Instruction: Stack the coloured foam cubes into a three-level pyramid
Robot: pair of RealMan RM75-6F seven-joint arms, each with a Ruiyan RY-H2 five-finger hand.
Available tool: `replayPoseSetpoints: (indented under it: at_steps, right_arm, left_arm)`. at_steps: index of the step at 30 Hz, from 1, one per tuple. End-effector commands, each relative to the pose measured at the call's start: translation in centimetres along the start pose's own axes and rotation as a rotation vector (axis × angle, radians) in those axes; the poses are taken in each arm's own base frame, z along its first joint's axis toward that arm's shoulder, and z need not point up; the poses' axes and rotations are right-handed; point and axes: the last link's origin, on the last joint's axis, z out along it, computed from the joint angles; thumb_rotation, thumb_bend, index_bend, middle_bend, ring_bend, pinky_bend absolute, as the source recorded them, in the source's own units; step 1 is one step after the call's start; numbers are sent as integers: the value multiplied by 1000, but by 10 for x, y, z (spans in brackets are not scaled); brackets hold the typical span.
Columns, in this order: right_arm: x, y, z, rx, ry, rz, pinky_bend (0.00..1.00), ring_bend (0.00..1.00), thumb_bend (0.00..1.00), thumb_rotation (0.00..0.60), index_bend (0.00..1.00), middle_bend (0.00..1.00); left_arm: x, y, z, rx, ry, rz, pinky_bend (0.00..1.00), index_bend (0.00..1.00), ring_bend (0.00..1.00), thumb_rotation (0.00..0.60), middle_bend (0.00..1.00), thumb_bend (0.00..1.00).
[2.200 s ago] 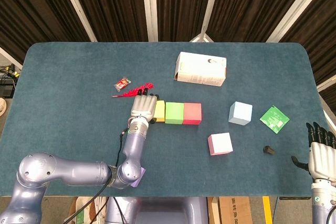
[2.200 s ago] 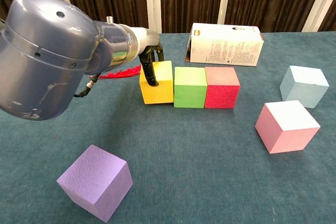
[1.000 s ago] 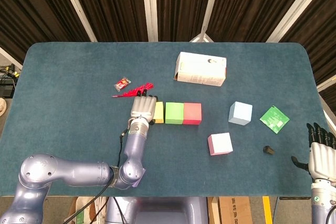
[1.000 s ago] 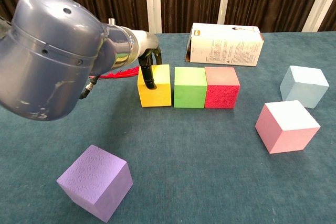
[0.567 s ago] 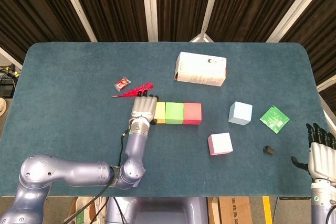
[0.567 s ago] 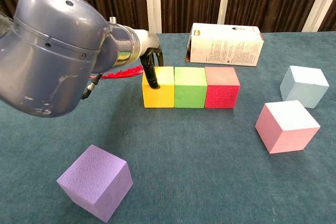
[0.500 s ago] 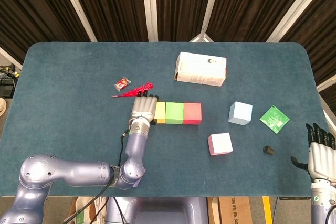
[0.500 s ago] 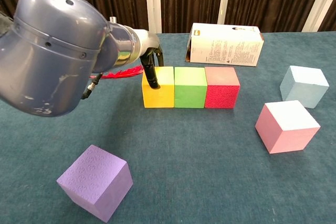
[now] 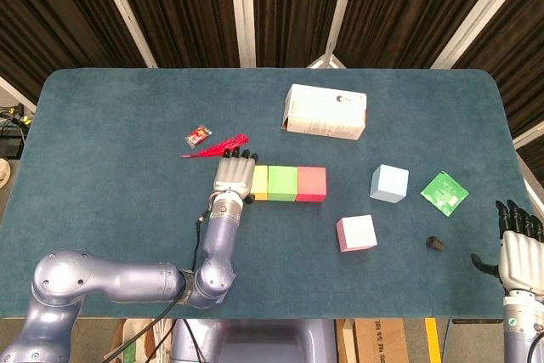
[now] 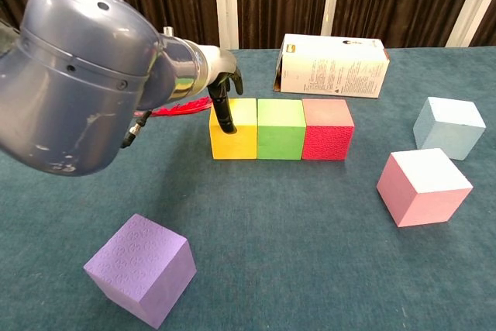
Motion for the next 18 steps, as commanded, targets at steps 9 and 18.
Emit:
replayPoseSetpoints:
  at_steps: [9,18]
  right_arm:
    - [0,0,0,2,0,-2,0,0,213,600,0,0]
    - [1,-1,-2,28,8,-1,0,0,214,600,0,0]
  left_arm:
    - [25,-2,-16,-86,39,-78,0,58,0,600,0,326]
    - [78,-81,-82,-257,415,-369,0,80,0,600,0,325]
